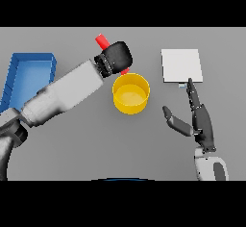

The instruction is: Pick up the red beaker and tilt it to pour out 1 green nut into yellow bowl. Pick up the yellow bowl and place it on the metallic measuring scale.

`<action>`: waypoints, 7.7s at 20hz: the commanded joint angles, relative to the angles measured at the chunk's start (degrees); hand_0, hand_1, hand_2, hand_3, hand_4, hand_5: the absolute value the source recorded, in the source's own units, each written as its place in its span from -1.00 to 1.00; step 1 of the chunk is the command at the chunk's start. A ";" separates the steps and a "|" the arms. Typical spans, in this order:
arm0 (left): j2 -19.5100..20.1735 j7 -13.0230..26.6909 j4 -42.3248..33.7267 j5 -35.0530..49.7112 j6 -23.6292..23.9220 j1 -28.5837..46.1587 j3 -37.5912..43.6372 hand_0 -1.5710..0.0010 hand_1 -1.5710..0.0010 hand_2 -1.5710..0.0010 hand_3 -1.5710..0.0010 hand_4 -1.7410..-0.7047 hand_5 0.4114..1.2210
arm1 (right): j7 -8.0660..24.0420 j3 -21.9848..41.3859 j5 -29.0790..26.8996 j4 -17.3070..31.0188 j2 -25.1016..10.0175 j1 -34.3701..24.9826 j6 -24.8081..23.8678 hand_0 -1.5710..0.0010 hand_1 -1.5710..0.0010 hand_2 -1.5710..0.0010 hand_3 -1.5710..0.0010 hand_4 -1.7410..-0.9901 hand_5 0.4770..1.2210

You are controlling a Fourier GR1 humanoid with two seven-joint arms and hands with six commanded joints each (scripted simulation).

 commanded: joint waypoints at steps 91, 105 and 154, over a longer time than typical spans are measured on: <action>16.49 32.52 -20.25 57.76 14.03 39.64 53.22 1.00 1.00 1.00 1.00 0.80 -0.30 | -5.20 23.70 32.68 18.43 -21.29 -33.72 19.30 1.00 1.00 1.00 1.00 0.57 -0.56; 16.82 32.41 -21.10 57.66 13.87 40.79 53.22 1.00 1.00 1.00 1.00 0.81 -0.28 | -6.87 32.68 37.98 34.28 -16.63 -45.37 27.26 1.00 1.00 1.00 0.99 0.48 -0.46; 17.31 37.05 -25.71 60.33 13.30 42.27 54.28 1.00 1.00 1.00 1.00 0.71 -0.13 | -0.24 19.29 34.17 42.67 -27.70 -53.68 23.68 -1.00 -1.00 -0.95 -0.48 -1.00 1.00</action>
